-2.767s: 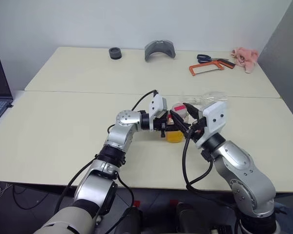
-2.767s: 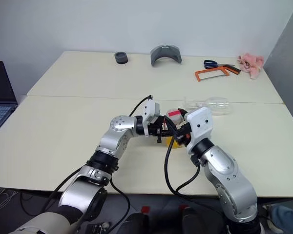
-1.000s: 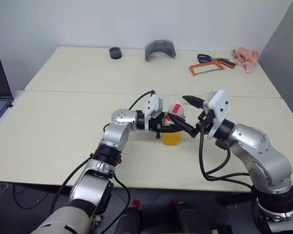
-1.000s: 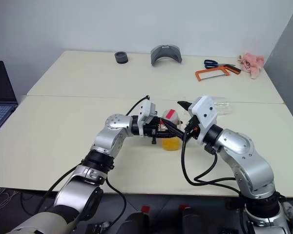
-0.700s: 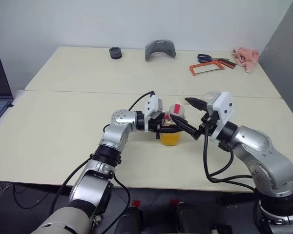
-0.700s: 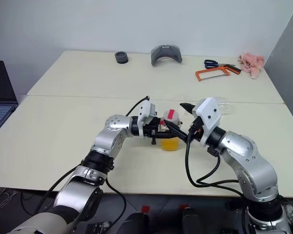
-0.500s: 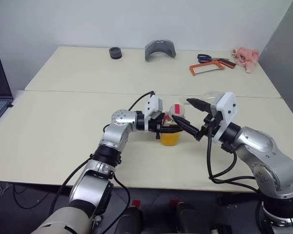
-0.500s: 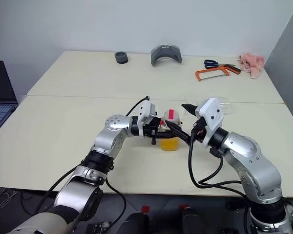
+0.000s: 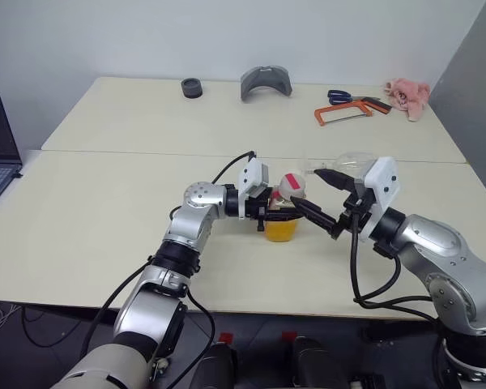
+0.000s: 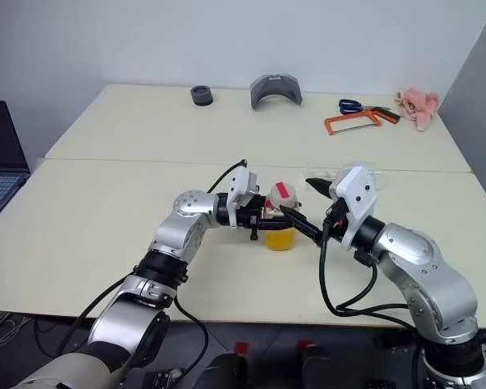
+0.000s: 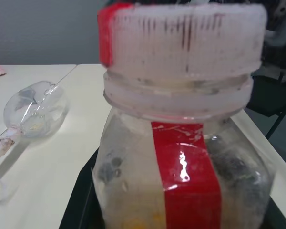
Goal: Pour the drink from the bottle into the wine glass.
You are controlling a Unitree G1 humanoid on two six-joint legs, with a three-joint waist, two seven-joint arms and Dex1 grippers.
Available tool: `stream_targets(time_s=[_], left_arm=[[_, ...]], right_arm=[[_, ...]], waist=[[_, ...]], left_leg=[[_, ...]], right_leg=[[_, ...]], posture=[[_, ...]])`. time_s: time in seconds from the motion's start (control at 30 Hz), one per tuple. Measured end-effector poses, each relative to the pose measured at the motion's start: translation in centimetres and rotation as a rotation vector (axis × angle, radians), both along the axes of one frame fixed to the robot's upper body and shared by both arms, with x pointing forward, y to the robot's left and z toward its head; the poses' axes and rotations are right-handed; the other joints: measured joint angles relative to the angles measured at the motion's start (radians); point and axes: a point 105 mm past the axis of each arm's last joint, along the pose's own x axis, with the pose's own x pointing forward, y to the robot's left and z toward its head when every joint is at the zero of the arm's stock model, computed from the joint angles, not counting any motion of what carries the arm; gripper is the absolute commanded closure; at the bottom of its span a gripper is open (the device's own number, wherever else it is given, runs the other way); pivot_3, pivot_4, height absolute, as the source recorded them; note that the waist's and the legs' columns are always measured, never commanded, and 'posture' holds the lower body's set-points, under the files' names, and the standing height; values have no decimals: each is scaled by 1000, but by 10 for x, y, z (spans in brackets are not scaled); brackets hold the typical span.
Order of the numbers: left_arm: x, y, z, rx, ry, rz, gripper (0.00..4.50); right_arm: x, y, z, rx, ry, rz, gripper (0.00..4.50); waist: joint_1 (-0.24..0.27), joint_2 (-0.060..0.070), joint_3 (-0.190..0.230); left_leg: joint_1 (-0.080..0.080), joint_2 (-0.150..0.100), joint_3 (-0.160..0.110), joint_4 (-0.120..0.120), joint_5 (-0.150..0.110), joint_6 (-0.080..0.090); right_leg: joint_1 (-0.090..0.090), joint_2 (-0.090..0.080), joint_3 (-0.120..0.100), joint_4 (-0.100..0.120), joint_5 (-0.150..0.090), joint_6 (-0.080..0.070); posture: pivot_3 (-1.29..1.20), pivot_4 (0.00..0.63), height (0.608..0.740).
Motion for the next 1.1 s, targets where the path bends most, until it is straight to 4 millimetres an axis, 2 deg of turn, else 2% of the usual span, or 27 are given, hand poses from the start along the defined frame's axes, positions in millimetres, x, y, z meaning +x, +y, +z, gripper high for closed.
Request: stream_targets(time_s=[0.5, 0.67, 0.83, 1.1], left_arm=[[2, 1, 1, -6, -10, 21, 2864], [2, 1, 2, -8, -19, 22, 2864], [2, 1, 2, -9, -21, 21, 2864], [2, -1, 2, -12, -22, 17, 2864]], right_arm=[[-16, -2, 4, -18, 32, 79, 555], [-7, 8, 15, -12, -36, 36, 555], [0, 19, 11, -33, -53, 8, 555], [13, 20, 16, -9, -88, -49, 555]], waist=[[0, 0, 0], [-1, 0, 0], [1, 0, 0], [0, 0, 0]], left_leg=[[0, 0, 0, 0, 0, 0], [0, 0, 0, 0, 0, 0], [0, 0, 0, 0, 0, 0], [0, 0, 0, 0, 0, 0]], right_leg=[[0, 0, 0, 0, 0, 0], [0, 0, 0, 0, 0, 0], [0, 0, 0, 0, 0, 0], [0, 0, 0, 0, 0, 0]], posture=[[0, 150, 740], [0, 150, 740], [0, 150, 740], [0, 150, 740]])
